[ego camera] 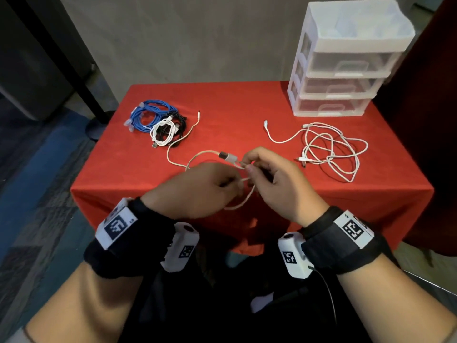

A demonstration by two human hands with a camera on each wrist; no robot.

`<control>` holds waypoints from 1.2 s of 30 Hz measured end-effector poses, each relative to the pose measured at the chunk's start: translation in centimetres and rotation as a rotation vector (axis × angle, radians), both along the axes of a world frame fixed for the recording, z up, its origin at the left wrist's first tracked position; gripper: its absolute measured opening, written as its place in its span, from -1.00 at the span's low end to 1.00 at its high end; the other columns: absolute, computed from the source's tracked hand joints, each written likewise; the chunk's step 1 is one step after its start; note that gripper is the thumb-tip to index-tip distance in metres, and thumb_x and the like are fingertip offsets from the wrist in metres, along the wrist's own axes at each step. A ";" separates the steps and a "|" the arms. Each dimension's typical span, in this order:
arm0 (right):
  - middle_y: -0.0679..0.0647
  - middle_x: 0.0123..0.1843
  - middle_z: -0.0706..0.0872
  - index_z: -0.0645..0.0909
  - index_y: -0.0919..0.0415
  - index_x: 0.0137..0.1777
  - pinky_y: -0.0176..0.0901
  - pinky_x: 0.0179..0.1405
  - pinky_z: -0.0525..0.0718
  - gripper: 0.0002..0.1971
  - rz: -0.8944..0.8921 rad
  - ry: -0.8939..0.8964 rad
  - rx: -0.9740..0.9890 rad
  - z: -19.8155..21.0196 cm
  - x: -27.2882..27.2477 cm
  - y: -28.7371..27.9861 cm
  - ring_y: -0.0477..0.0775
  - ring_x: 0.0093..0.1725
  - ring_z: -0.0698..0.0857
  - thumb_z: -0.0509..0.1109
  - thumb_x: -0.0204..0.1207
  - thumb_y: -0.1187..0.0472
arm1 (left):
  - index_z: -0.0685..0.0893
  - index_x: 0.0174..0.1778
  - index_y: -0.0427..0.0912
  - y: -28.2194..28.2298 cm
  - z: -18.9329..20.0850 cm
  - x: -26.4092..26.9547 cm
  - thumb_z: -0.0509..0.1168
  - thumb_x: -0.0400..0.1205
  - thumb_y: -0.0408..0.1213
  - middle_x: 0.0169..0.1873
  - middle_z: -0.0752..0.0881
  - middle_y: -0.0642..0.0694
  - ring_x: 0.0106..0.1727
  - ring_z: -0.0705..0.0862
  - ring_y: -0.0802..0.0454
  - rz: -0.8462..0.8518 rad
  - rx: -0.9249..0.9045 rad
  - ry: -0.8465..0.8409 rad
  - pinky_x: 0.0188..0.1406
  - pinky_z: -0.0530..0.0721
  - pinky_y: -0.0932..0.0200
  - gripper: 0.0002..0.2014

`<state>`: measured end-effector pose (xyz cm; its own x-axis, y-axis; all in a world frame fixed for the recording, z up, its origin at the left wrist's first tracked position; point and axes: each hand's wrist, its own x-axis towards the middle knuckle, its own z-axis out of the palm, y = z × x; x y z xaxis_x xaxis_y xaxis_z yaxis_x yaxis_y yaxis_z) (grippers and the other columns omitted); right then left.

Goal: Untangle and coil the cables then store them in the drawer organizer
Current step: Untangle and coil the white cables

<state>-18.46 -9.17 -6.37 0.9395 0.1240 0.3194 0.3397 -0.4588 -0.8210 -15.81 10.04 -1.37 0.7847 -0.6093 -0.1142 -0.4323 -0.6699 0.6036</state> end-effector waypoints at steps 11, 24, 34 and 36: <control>-0.07 -0.27 0.67 0.72 0.14 0.05 -0.10 -0.25 0.62 -0.83 0.055 0.207 0.111 1.1 0.4 -1.3 -0.05 -0.38 0.60 0.29 0.77 0.29 | 0.68 -0.11 -0.15 -0.3 -3.1 0.4 0.37 0.73 -0.25 -0.30 0.79 0.02 -0.31 0.72 0.10 0.349 -0.613 -0.218 -0.23 0.66 0.14 -0.88; 0.12 -0.26 0.62 0.78 0.17 -0.02 -0.14 -0.29 0.52 -0.84 0.193 0.366 0.456 1.6 0.1 -2.5 0.15 -0.29 0.51 0.41 0.63 0.13 | 0.61 0.00 -0.24 0.1 -1.9 -0.6 0.18 0.77 -0.33 -0.18 0.68 -0.14 -0.32 0.61 0.08 0.210 -0.855 0.746 -0.25 0.72 0.15 -0.87; -0.02 -0.24 0.78 0.79 0.14 -0.02 -0.16 -0.08 0.62 -0.87 0.105 0.122 -0.019 2.4 -0.2 -1.5 -0.11 -0.21 0.69 0.42 0.72 0.22 | 0.64 -0.02 -0.30 -0.3 -0.1 -0.1 0.02 0.79 -0.26 -0.13 0.75 -0.40 -0.15 0.74 -0.19 0.269 -0.668 0.704 -0.08 0.69 0.06 -0.69; -0.01 -0.26 0.77 0.78 0.14 -0.06 -0.15 -0.13 0.61 -0.86 0.141 0.078 -0.103 3.0 -0.4 -1.3 -0.08 -0.23 0.69 0.42 0.71 0.23 | 0.59 -0.06 -0.27 -1.1 0.1 -0.6 0.06 0.84 -0.26 -0.29 0.69 -0.32 -0.34 0.67 -0.07 0.259 -0.561 0.592 -0.33 0.61 0.21 -0.73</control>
